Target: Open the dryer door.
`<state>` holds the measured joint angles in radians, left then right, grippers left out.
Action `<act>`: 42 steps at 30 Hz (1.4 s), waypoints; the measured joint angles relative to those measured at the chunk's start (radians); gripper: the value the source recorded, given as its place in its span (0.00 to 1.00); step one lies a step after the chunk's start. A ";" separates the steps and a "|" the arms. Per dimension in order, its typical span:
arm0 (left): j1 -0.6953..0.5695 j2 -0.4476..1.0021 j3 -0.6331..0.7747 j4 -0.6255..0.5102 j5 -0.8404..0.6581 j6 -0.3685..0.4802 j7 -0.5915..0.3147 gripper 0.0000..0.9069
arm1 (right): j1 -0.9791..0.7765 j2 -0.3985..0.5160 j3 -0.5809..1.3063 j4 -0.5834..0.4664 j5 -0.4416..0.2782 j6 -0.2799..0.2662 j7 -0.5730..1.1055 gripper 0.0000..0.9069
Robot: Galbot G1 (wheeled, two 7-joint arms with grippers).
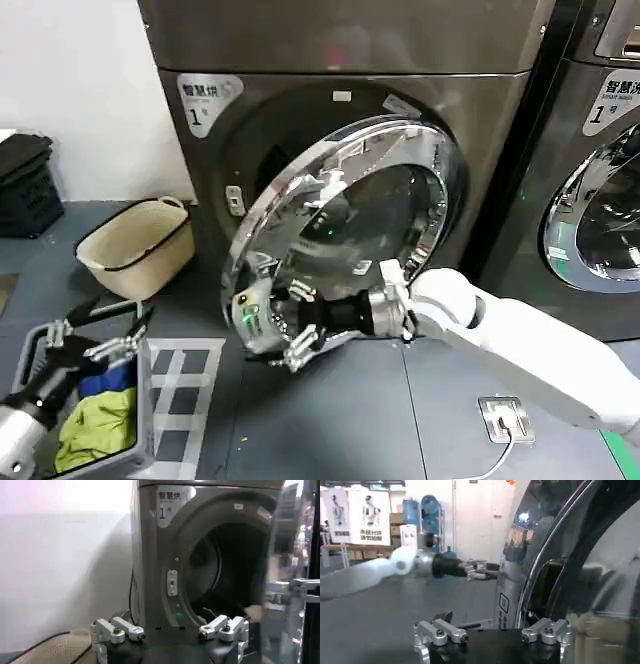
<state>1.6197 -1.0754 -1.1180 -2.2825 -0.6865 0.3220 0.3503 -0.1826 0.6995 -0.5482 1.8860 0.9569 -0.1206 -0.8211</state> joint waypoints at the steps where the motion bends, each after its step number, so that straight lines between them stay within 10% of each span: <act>1: -0.012 0.017 0.008 0.012 0.000 -0.003 0.006 1.00 | -0.005 -0.011 0.004 0.006 -0.004 0.003 -0.015 1.00; 22: -0.333 0.375 0.340 0.217 -0.042 -0.077 0.080 1.00 | -0.140 -0.223 0.137 0.058 0.011 0.055 -0.305 1.00; 42: -0.733 0.387 0.890 0.306 0.003 -0.116 0.137 1.00 | -0.714 -0.493 0.765 -0.010 0.007 0.157 -0.403 1.00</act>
<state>0.8872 -0.6889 -0.2275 -1.9770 -0.6836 0.2057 0.4877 -0.8971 0.2068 0.2171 1.8759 0.9636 0.0366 -1.2241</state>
